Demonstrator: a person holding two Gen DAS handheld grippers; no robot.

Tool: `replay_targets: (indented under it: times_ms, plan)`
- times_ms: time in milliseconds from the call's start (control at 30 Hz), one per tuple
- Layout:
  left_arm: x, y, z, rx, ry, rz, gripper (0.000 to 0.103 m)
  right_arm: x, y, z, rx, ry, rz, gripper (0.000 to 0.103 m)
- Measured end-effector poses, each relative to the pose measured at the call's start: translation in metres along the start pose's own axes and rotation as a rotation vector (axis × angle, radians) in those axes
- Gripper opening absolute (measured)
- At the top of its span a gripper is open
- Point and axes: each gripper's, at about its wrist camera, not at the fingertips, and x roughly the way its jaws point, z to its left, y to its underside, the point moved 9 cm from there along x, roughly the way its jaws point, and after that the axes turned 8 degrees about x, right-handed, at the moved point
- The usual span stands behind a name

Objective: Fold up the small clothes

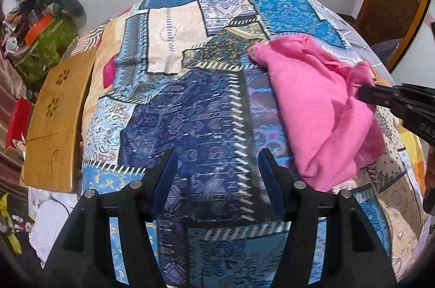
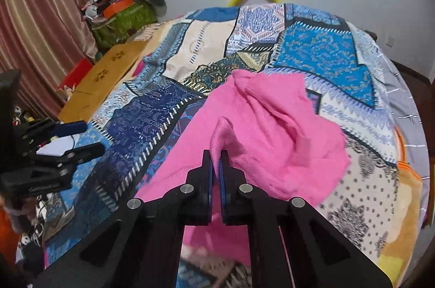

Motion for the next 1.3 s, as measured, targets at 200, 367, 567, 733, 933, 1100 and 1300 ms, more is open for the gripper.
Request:
replay_targets:
  times_ms: [200,367,567,733,933,1100,1300]
  plan:
    - [0.0,-0.012,-0.031,0.017,0.02,-0.002,0.066,-0.028,0.023,-0.027,0.001,0.009,0.007,0.004]
    - [0.016,-0.011,-0.061,0.042,0.038,0.038,0.066,-0.028,0.053,-0.054,0.031,0.03,0.064,0.004]
    - [0.04,0.002,-0.087,0.102,0.026,0.103,0.066,-0.026,0.084,-0.081,0.094,0.027,0.134,0.004]
    - [0.047,0.008,-0.09,0.107,0.032,0.115,0.066,-0.035,0.077,-0.08,0.077,0.041,0.11,0.004]
    - [0.034,-0.004,-0.077,0.068,0.05,0.081,0.066,-0.032,0.05,-0.066,0.036,0.032,0.066,0.033]
    - [0.032,-0.026,-0.051,0.039,0.02,0.043,0.07,-0.017,0.023,-0.058,-0.001,0.046,0.038,0.046]
    - [0.058,-0.051,-0.031,-0.017,0.035,0.059,0.07,0.012,-0.012,-0.059,0.012,0.053,0.029,0.047]
